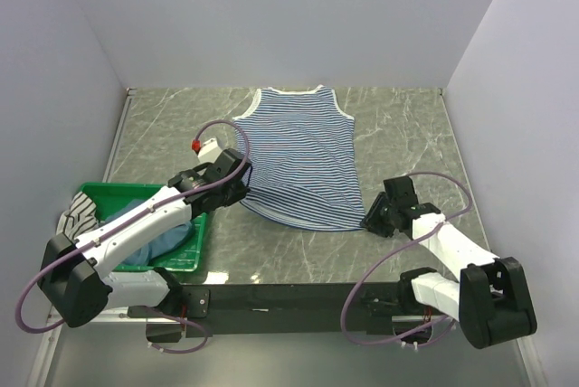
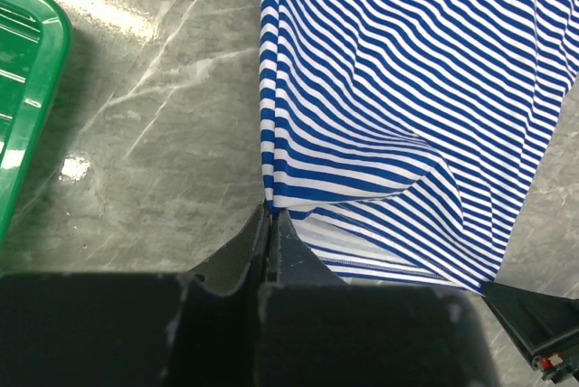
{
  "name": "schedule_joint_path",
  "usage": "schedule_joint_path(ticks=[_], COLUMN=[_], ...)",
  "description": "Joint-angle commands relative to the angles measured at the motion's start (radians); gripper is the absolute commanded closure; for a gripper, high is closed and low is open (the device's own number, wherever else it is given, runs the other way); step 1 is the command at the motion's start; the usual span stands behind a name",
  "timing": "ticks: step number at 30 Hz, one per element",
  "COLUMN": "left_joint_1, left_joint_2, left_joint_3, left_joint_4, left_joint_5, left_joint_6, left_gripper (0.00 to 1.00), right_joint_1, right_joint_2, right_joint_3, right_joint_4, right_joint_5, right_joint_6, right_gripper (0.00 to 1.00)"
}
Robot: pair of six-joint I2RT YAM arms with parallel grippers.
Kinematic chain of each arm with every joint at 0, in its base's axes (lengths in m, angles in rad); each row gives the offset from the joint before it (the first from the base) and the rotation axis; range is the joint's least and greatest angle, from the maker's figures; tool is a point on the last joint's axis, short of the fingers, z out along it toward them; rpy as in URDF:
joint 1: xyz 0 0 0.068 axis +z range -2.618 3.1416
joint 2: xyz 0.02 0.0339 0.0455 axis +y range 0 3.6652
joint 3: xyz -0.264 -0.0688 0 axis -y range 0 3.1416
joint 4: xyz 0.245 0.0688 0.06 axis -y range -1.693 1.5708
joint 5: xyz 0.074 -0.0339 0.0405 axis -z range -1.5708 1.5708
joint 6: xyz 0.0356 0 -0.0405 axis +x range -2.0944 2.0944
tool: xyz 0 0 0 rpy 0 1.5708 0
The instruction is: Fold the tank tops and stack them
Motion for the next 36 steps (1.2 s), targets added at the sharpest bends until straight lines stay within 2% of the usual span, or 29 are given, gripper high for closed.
schedule_joint_path(ticks=[1, 3, 5, 6, 7, 8, 9, 11, 13, 16, 19, 21, 22, 28, 32, 36], left_joint_1=[0.005, 0.007, 0.010, 0.010, 0.013, 0.014, 0.017, 0.025, 0.049, 0.109, 0.175, 0.191, 0.198, 0.200, 0.200, 0.200], left_joint_2=[-0.031, -0.031, -0.031, -0.029, -0.031, -0.031, -0.034, -0.043, -0.066, -0.101, -0.136, -0.158, -0.162, -0.215, -0.244, -0.206], left_joint_3=[0.005, 0.008, 0.013, 0.013, 0.019, 0.025, 0.028, 0.049, 0.078, 0.129, 0.187, 0.221, 0.261, 0.382, 0.419, 0.489], left_joint_4=[0.032, 0.032, 0.032, 0.032, 0.028, 0.025, 0.022, 0.009, -0.004, -0.009, 0.003, 0.029, 0.034, 0.136, 0.228, 0.320], left_joint_5=[0.006, 0.008, 0.009, 0.009, 0.009, 0.009, 0.008, 0.003, -0.002, 0.011, 0.052, 0.063, 0.064, 0.077, 0.087, 0.090], left_joint_6=[0.016, 0.019, 0.022, 0.024, 0.024, 0.025, 0.028, 0.039, 0.050, 0.082, 0.117, 0.137, 0.142, 0.153, 0.137, 0.126], left_gripper=[1.00, 0.99, 0.99, 0.99, 0.99, 0.99, 1.00, 0.99, 0.99, 0.99, 0.99, 0.99, 1.00, 0.99, 0.99, 1.00], right_joint_1=[0.016, 0.022, 0.033, 0.034, 0.036, 0.036, 0.036, 0.034, 0.034, 0.022, 0.007, 0.001, -0.002, -0.010, -0.010, -0.010], right_joint_2=[0.033, 0.043, 0.059, 0.062, 0.062, 0.057, 0.050, 0.008, -0.044, -0.087, -0.087, -0.066, -0.058, -0.029, 0.002, 0.088], right_joint_3=[-0.010, -0.011, -0.014, -0.014, -0.011, -0.007, 0.002, 0.057, 0.117, 0.321, 0.455, 0.600, 0.696, 1.033, 1.202, 1.349], right_joint_4=[0.035, 0.047, 0.056, 0.056, 0.052, 0.044, 0.033, -0.025, -0.109, -0.200, -0.252, -0.293, -0.302, -0.327, -0.313, -0.280], right_joint_5=[0.050, 0.051, 0.054, 0.056, 0.059, 0.069, 0.079, 0.094, 0.174, 0.255, 0.283, 0.298, 0.310, 0.338, 0.304, 0.238], right_joint_6=[0.026, 0.032, 0.032, 0.034, 0.032, 0.025, 0.017, -0.009, -0.029, -0.071, -0.115, -0.147, -0.158, -0.238, -0.273, -0.288], right_gripper=[0.60, 0.62, 0.71, 0.77, 0.91, 0.98, 1.00, 1.00, 1.00, 1.00, 1.00, 1.00, 1.00, 1.00, 1.00, 1.00])
